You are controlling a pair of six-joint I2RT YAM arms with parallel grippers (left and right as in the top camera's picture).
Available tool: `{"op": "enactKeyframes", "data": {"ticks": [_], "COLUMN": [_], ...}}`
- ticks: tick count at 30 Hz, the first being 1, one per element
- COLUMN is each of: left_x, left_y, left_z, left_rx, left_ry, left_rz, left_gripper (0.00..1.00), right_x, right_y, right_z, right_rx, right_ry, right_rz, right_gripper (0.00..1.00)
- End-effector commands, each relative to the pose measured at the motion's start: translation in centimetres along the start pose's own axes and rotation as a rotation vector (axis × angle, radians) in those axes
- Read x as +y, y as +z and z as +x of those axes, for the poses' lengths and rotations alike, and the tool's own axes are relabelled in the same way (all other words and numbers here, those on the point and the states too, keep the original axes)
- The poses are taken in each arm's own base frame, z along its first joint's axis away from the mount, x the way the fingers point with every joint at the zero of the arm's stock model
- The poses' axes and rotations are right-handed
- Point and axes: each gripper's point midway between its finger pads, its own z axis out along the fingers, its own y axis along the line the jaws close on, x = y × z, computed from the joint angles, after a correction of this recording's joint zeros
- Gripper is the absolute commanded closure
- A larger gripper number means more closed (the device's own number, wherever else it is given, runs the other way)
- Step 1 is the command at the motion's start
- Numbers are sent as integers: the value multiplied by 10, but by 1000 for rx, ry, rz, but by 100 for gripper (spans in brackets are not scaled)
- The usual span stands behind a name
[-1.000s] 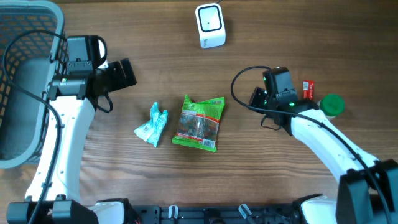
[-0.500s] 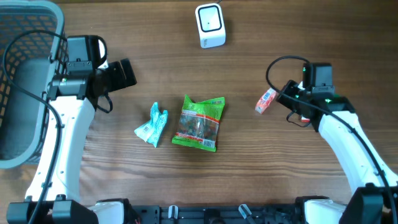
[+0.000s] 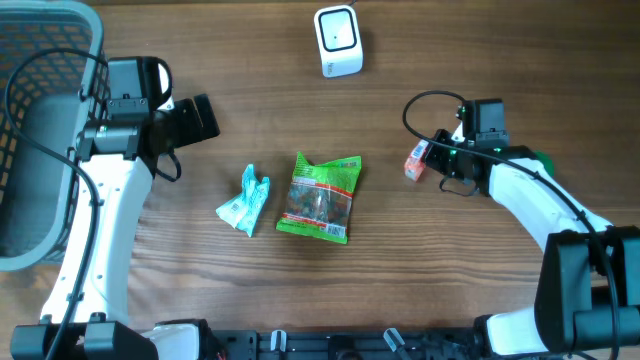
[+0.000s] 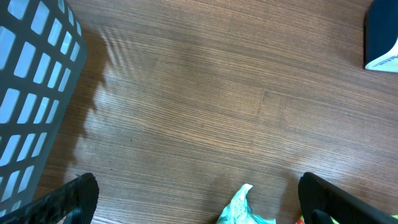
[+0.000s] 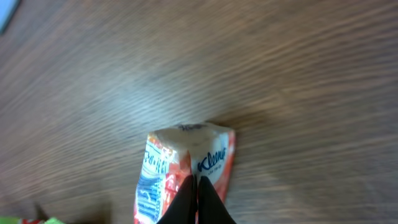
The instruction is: Scan the item barcode
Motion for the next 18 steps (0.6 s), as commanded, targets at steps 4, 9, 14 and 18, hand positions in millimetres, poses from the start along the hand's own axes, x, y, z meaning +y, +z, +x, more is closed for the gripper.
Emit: {"op": "enactKeyframes", "data": {"ticks": [4, 9, 14, 18], "left_x": [0, 0, 0, 0], "left_y": [-6, -6, -6, -6], "left_z": [-8, -8, -8, -8], "left_rx": [-28, -28, -28, -28], "left_ry": [9, 9, 9, 9], "left_rz": [-1, -1, -1, -1], "left_gripper": [0, 0, 0, 0], "right_x": [16, 16, 35, 42], "right_y": [7, 7, 3, -6], "right_z": [14, 14, 11, 9], "right_rx": [35, 34, 36, 61], "right_ry": [-66, -65, -165, -125], "right_rz": [-50, -51, -152, -224], "right_gripper": [96, 95, 88, 73]}}
